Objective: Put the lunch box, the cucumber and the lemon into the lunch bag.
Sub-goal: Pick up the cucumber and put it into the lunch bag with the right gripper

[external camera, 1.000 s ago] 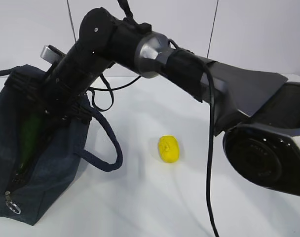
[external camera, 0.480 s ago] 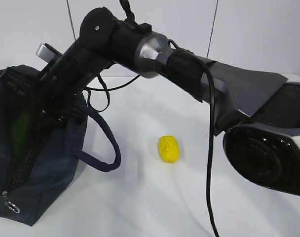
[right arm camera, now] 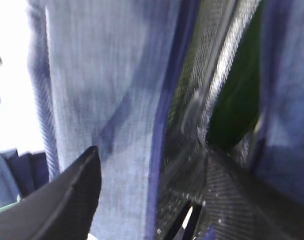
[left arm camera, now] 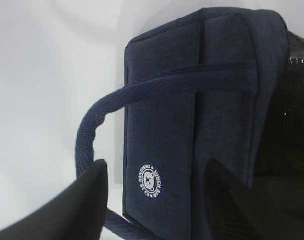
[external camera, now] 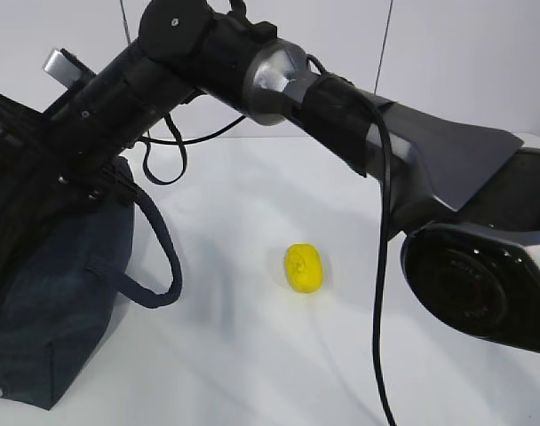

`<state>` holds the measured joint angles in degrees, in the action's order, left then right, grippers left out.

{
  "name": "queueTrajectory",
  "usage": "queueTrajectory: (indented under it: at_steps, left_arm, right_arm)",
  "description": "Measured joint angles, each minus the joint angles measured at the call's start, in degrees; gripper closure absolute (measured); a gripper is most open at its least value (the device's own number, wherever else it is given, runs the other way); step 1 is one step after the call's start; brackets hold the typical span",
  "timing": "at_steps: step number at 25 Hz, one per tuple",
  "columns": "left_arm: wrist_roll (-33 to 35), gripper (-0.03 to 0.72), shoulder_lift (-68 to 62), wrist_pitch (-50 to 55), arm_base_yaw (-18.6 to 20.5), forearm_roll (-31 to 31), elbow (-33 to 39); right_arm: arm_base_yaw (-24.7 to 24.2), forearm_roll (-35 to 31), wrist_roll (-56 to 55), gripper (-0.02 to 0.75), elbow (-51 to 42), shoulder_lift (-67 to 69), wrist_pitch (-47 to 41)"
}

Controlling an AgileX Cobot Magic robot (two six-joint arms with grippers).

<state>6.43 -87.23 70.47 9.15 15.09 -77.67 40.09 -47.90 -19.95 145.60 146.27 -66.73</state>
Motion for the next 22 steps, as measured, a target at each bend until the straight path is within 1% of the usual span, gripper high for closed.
queueTrajectory:
  at_steps: [7, 11, 14, 22]
  left_arm:
    - [0.0, 0.255, 0.0, 0.0, 0.0, 0.1, 0.0]
    - [0.0, 0.255, 0.0, 0.0, 0.0, 0.1, 0.0]
    - [0.0, 0.255, 0.0, 0.0, 0.0, 0.1, 0.0]
    - [0.0, 0.255, 0.0, 0.0, 0.0, 0.8, 0.0]
  right_arm:
    - [0.0, 0.0, 0.3, 0.265, 1.1, 0.0, -2.9]
    - [0.0, -3.4, 2.2, 0.265, 1.2, 0.0, -3.6]
    - [0.0, -3.9, 3.3, 0.265, 1.8, 0.0, -3.7]
    - [0.0, -2.8, 4.7, 0.265, 8.6, 0.0, -4.2]
